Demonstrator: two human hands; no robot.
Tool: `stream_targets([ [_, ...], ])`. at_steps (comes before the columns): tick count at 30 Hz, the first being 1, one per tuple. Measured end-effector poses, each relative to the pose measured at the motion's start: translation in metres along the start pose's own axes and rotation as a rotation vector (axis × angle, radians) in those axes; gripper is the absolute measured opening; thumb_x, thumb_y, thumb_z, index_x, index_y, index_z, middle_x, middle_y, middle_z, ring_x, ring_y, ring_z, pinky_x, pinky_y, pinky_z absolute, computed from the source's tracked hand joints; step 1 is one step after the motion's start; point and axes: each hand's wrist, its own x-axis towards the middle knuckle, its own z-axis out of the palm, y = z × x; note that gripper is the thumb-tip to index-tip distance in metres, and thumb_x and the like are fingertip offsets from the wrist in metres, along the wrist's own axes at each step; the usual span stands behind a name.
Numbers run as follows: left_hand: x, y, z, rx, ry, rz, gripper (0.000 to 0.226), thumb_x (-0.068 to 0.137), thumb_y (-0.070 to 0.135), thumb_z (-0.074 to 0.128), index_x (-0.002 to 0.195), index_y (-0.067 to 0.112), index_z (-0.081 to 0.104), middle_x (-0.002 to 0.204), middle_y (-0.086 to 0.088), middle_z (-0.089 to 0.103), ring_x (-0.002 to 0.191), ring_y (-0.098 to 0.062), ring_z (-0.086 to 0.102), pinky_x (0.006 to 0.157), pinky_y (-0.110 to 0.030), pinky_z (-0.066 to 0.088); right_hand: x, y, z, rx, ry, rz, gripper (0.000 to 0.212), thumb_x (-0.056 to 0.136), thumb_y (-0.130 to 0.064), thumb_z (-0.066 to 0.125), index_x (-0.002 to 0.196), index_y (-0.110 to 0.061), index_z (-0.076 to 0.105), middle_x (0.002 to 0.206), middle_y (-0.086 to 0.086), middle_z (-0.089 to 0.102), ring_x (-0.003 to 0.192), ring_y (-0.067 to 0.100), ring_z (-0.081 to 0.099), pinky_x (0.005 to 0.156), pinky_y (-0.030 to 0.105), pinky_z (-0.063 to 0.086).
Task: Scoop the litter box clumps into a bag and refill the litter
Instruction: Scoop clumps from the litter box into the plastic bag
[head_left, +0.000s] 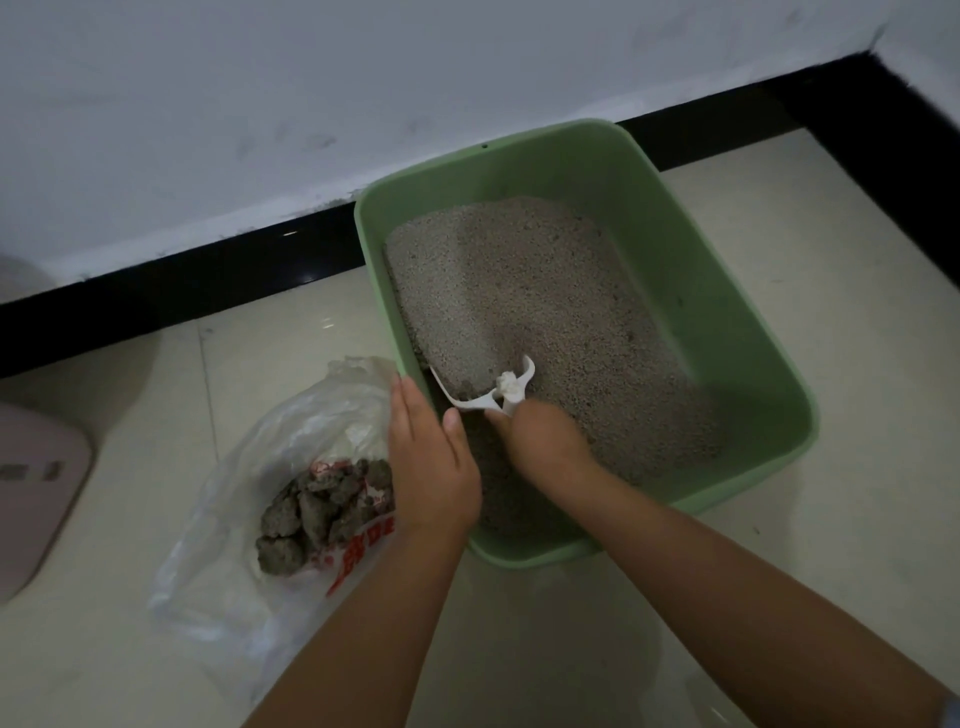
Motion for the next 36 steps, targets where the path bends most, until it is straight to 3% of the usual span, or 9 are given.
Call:
stream_targets([
  [3,-0.001,0.001,0.000,-0.018,0.006,0.002,0.071,0.086,0.037,0.016,0.147,0.003,0.005,0.157,-0.011,0.004,0.146,-0.019,0.004,0.112,-0.019,0.003,-0.001,0.001,-0.004,0.000,0.020,-0.007,0.046,0.100,-0.036,0.030,0.125,-0.004,0.051,0.119,0.019,0.060,0.109,0.033,0.057,0.086,0.035,0.044],
  [6,-0.001,0.000,0.000,-0.027,0.013,-0.005,0.075,0.081,0.037,0.014,0.147,0.003,0.006,0.157,-0.011,0.005,0.146,-0.019,0.005,0.113,-0.021,0.004,-0.002,0.000,-0.006,-0.029,0.013,-0.004,0.048,0.100,-0.037,0.029,0.121,-0.002,0.054,0.118,0.019,0.061,0.110,0.032,0.057,0.086,0.035,0.044],
  [10,-0.002,0.001,0.000,-0.018,0.025,-0.010,0.074,0.082,0.037,0.015,0.147,0.003,0.007,0.157,-0.011,0.006,0.146,-0.019,0.006,0.114,-0.023,0.006,-0.005,-0.001,-0.006,-0.051,0.040,0.028,0.047,0.100,-0.039,0.028,0.128,-0.008,0.050,0.120,0.015,0.060,0.110,0.030,0.057,0.086,0.034,0.045],
  [14,-0.001,0.001,-0.001,0.003,0.017,-0.016,0.055,0.100,0.024,0.025,0.147,0.003,0.005,0.157,-0.010,0.005,0.146,-0.019,0.005,0.115,-0.024,0.006,-0.012,0.004,-0.019,-0.165,0.069,-0.044,0.044,0.101,-0.038,0.027,0.141,-0.022,0.031,0.122,0.014,0.058,0.110,0.032,0.057,0.085,0.037,0.046],
  [17,-0.002,0.001,-0.001,0.006,0.018,-0.006,0.055,0.100,0.020,0.026,0.147,0.004,0.004,0.157,-0.010,0.004,0.146,-0.019,0.004,0.115,-0.024,0.005,-0.018,0.013,-0.036,-0.230,0.098,0.021,0.040,0.101,-0.038,0.028,0.128,-0.015,0.045,0.120,0.014,0.058,0.108,0.031,0.059,0.086,0.037,0.046],
  [20,-0.001,0.001,-0.001,-0.005,0.012,0.001,0.055,0.100,0.019,0.027,0.147,0.003,0.004,0.157,-0.010,0.005,0.146,-0.019,0.004,0.116,-0.024,0.005,-0.030,0.022,-0.058,-0.316,0.033,0.030,0.039,0.099,-0.042,0.031,0.119,-0.014,0.050,0.112,0.015,0.061,0.103,0.031,0.060,0.082,0.036,0.046],
  [26,-0.002,0.001,-0.003,-0.023,0.006,0.003,0.055,0.100,0.019,0.028,0.147,0.004,0.004,0.157,-0.010,0.004,0.146,-0.019,0.004,0.114,-0.022,0.004,-0.036,0.026,-0.063,-0.515,-0.193,-0.034,0.047,0.096,-0.047,0.036,0.119,-0.010,0.055,0.088,0.011,0.052,0.083,0.024,0.052,0.071,0.032,0.039],
  [31,-0.002,0.003,-0.002,-0.020,0.002,-0.007,0.055,0.100,0.019,0.027,0.147,0.004,0.004,0.157,-0.010,0.003,0.146,-0.018,0.004,0.114,-0.022,0.005,-0.030,0.021,-0.029,-0.282,-0.099,0.027,0.047,0.097,-0.043,0.035,0.118,-0.007,0.056,0.112,0.013,0.062,0.102,0.028,0.060,0.070,0.030,0.037],
  [36,0.000,0.003,-0.002,-0.011,-0.007,-0.006,0.055,0.100,0.018,0.027,0.147,0.002,0.004,0.157,-0.011,0.003,0.146,-0.019,0.003,0.114,-0.022,0.004,-0.023,0.015,-0.026,-0.211,-0.074,-0.097,0.048,0.100,-0.037,0.030,0.146,-0.022,0.023,0.117,0.017,0.060,0.108,0.031,0.057,0.083,0.035,0.045],
])
